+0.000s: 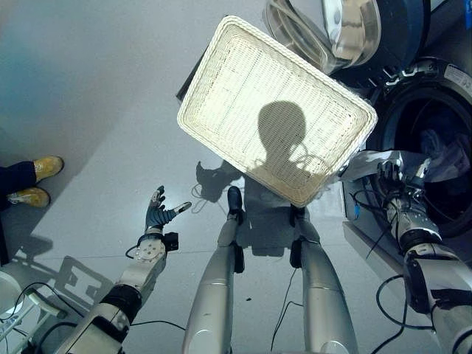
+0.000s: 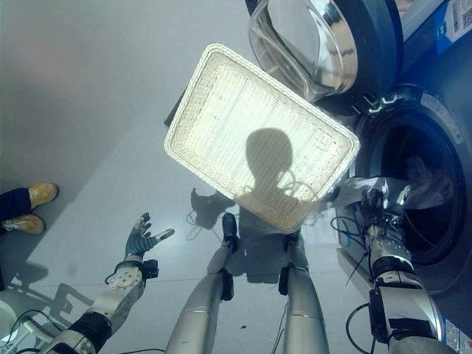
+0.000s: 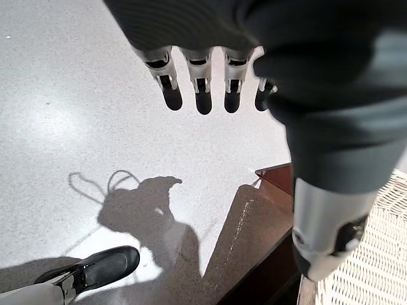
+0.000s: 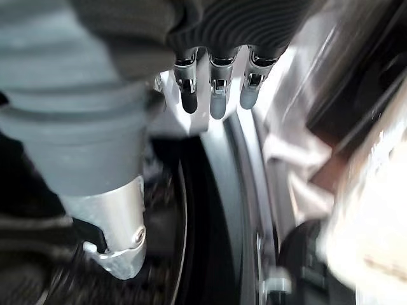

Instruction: Put the clothes into the washing machine.

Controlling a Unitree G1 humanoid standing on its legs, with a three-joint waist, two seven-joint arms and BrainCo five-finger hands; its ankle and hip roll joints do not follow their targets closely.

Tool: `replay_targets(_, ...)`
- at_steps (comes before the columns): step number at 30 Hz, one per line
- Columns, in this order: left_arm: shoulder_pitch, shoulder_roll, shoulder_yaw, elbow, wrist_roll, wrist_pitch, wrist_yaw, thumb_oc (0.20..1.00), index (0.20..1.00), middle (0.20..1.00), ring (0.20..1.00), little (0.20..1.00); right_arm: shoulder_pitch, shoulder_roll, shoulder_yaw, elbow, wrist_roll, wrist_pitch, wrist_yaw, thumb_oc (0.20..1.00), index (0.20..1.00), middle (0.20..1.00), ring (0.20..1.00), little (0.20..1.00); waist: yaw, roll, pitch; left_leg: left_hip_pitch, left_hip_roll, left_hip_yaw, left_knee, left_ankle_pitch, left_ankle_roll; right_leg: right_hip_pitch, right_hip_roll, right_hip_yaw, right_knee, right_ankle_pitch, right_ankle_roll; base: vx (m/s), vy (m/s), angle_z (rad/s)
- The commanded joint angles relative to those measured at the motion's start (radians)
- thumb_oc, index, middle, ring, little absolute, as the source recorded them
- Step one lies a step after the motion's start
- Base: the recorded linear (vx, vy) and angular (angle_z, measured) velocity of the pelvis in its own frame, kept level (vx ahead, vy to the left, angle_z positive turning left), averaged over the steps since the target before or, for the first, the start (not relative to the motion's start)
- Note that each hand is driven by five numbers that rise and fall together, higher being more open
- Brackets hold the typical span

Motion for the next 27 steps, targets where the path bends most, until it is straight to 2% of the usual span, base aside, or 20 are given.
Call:
replay_targets(1, -0.001, -0.022, 0.03, 0.032, -0.017, -0.012, 0.0, 1.0, 1.0, 1.0, 1.0, 1.0, 0.047, -0.041, -0.015, 0.004, -0.003, -0.092, 0.003, 1.0, 1.0, 1.0, 1.0, 1.0, 0.0, 0.051, -0.008, 0.013, -0.069, 0.013, 0.013, -0.07, -0.011, 0.024, 0.063, -0.039, 0.062, -0.088, 0.042, -0.03, 0.068, 0.03)
replay_targets(4, -0.003, -0.028, 0.042, 0.051, -0.012, -0.011, -0.006, 1.0, 1.0, 1.0, 1.0, 1.0, 0.062, -0.031, -0.013, 0.011, -0.013, -0.098, -0.004, 1.0, 1.0, 1.0, 1.0, 1.0, -0.005, 0.043, -0.008, 0.02, -0.072, 0.017, 0.02, -0.072, -0.005, 0.034, 0.06, -0.038, 0.043, -0.068, 0.046, -0.04, 0.068, 0.01)
replay_targets(7, -0.007, -0.032, 0.059, 0.077, -0.001, -0.003, -0.015, 1.0, 1.0, 1.0, 1.0, 1.0, 0.07, -0.025, -0.002, 0.034, -0.102, -0.103, -0.035, 1.0, 1.0, 1.0, 1.0, 1.0, -0.01, 0.032, -0.008, 0.049, -0.077, 0.027, 0.031, -0.092, 0.002, 0.068, 0.051, -0.036, 0.017, -0.058, 0.055, -0.04, 0.092, 0.0)
replay_targets(14, -0.009, -0.039, 0.082, 0.116, 0.004, -0.01, -0.028, 1.0, 1.0, 1.0, 1.0, 1.0, 0.096, -0.005, -0.003, 0.047, -0.151, -0.106, -0.028, 1.0, 1.0, 1.0, 1.0, 1.0, -0.017, 0.017, -0.008, 0.065, -0.081, 0.044, 0.057, -0.109, 0.012, 0.092, 0.042, -0.034, -0.002, -0.039, 0.062, -0.01, 0.079, -0.03)
replay_targets(17, -0.017, -0.037, 0.091, 0.126, 0.004, -0.002, -0.035, 1.0, 1.0, 1.0, 1.0, 1.0, 0.096, -0.02, 0.019, 0.091, -0.373, -0.043, -0.083, 1.0, 1.0, 1.0, 1.0, 1.0, -0.017, 0.015, -0.008, 0.074, -0.085, 0.052, 0.057, -0.113, 0.02, 0.1, 0.036, -0.032, -0.01, -0.029, 0.068, -0.01, 0.076, 0.0)
replay_targets(18, -0.018, -0.037, 0.092, 0.126, 0.011, 0.004, -0.037, 1.0, 1.0, 1.0, 1.0, 1.0, 0.091, -0.027, 0.047, 0.108, -0.489, -0.017, -0.092, 1.0, 1.0, 1.0, 1.0, 1.0, -0.015, 0.015, -0.008, 0.08, -0.087, 0.055, 0.059, -0.121, 0.023, 0.105, 0.033, -0.031, -0.011, -0.033, 0.071, 0.0, 0.067, 0.01)
replay_targets(20, -0.021, -0.035, 0.096, 0.134, 0.01, 0.007, -0.047, 1.0, 1.0, 1.0, 1.0, 1.0, 0.087, -0.03, 0.078, 0.122, -0.595, 0.006, -0.1, 1.0, 1.0, 1.0, 1.0, 1.0, -0.013, 0.013, -0.008, 0.08, -0.088, 0.06, 0.063, -0.126, 0.024, 0.104, 0.028, -0.032, -0.015, -0.029, 0.073, 0.0, 0.056, 0.03)
replay_targets(24, -0.018, -0.043, 0.099, 0.147, 0.019, 0.005, -0.059, 1.0, 1.0, 1.0, 1.0, 1.0, 0.094, -0.019, 0.114, 0.136, -0.681, 0.022, -0.08, 1.0, 1.0, 1.0, 1.0, 1.0, -0.01, 0.009, -0.008, 0.083, -0.09, 0.063, 0.062, -0.13, 0.026, 0.108, 0.022, -0.035, -0.033, -0.019, 0.076, 0.0, 0.034, 0.01)
replay_targets(26, -0.01, -0.06, 0.099, 0.157, 0.021, 0.008, -0.076, 1.0, 1.0, 1.0, 1.0, 1.0, 0.107, 0.005, 0.141, 0.139, -0.776, 0.032, -0.067, 1.0, 1.0, 1.0, 1.0, 1.0, -0.009, 0.003, -0.008, 0.098, -0.094, 0.067, 0.062, -0.139, 0.025, 0.126, 0.016, -0.039, -0.058, -0.009, 0.079, -0.01, 0.088, 0.02)
replay_targets(27, -0.003, -0.069, 0.101, 0.157, 0.019, 0.011, -0.085, 1.0, 1.0, 1.0, 1.0, 1.0, 0.115, 0.02, 0.157, 0.131, -0.804, 0.019, -0.067, 1.0, 1.0, 1.0, 1.0, 1.0, -0.009, 0.0, -0.008, 0.106, -0.096, 0.07, 0.064, -0.143, 0.025, 0.134, 0.014, -0.04, -0.067, -0.005, 0.08, -0.01, 0.105, 0.0)
